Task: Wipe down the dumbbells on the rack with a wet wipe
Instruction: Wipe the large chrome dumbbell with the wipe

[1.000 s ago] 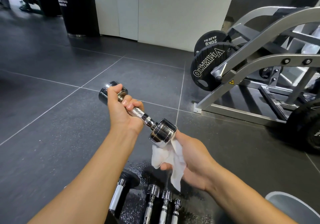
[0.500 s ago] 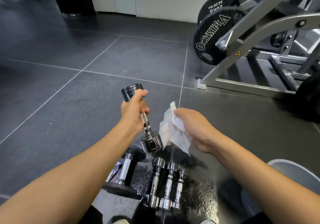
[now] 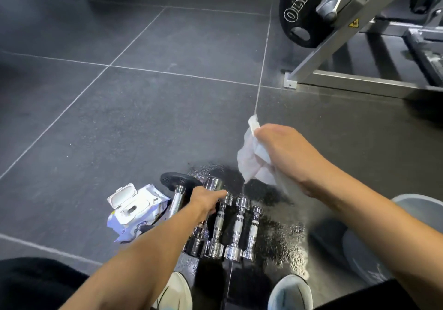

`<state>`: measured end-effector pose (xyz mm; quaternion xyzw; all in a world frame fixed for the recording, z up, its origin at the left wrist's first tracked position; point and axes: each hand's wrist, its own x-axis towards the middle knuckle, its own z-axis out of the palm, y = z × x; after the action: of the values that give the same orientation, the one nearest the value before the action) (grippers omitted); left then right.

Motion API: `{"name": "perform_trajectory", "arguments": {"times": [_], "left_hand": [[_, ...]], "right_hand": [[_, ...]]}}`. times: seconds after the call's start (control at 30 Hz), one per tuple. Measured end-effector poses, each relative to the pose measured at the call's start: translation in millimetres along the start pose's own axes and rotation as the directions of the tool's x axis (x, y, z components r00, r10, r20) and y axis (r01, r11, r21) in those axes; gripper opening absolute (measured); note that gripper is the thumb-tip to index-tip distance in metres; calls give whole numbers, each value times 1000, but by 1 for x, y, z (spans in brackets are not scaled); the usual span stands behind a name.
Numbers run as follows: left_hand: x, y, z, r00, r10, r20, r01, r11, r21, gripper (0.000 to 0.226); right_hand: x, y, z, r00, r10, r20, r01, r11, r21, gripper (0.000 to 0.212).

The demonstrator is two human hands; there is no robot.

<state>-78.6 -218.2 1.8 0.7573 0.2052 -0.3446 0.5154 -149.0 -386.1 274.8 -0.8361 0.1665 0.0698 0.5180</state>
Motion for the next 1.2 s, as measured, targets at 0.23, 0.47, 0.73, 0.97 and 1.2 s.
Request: {"name": "perform_trajectory", "arguments": {"times": [0.23,0.47,0.73,0.97,1.2], "left_hand": [[35,-24,6,991,-126,52,125,992,20,33],[48,-29,-1,988,-149,42,139,973,186,15],[68,-45,-3,992,-109,-59,119,971,207,80],[80,-49,-1,972,-108,-206,155,961,228,87],[98,-52,5,983,-6,-183,127,741,660,47]], "right_hand": [[15,19,4,1000,-16,10,16,998,-68,33],[25,29,9,999,-8,44,12,994,-111,33],[34,31,18,999,-7,38,13,987,-160,34],[33,28,21,999,-25,37,32,979,-203,34],[34,31,24,999,-32,41,41,964,-262,35]]}}
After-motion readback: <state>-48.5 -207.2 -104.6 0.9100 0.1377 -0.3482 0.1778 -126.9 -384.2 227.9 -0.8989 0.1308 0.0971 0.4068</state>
